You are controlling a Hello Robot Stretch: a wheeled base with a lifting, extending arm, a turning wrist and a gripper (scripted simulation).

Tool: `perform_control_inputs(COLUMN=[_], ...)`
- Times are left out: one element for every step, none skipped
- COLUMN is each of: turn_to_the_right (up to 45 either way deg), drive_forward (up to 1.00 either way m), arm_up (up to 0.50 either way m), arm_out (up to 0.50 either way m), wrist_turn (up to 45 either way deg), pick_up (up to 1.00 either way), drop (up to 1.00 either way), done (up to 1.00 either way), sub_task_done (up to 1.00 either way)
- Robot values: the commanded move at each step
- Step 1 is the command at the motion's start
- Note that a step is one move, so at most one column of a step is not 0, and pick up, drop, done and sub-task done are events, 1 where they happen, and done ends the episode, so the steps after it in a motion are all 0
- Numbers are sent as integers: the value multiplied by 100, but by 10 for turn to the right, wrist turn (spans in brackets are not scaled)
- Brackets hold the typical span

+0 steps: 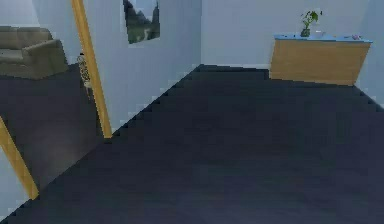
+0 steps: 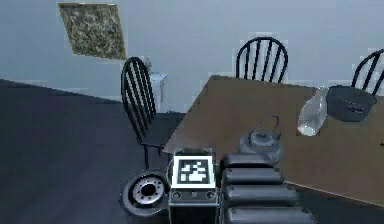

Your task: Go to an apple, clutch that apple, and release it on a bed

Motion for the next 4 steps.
perform_control_inputs(turn_to_the_right=[-300, 0, -30, 0], drive_forward=[0, 100, 0, 100], arm_up=[0, 0, 0, 0], arm_out=[0, 0, 0, 0], wrist_turn=[0, 0, 0, 0], pick_up=[0, 0, 0, 0], drop=[0, 0, 0, 0], done=[0, 0, 0, 0], sub_task_done=[0, 0, 0, 0])
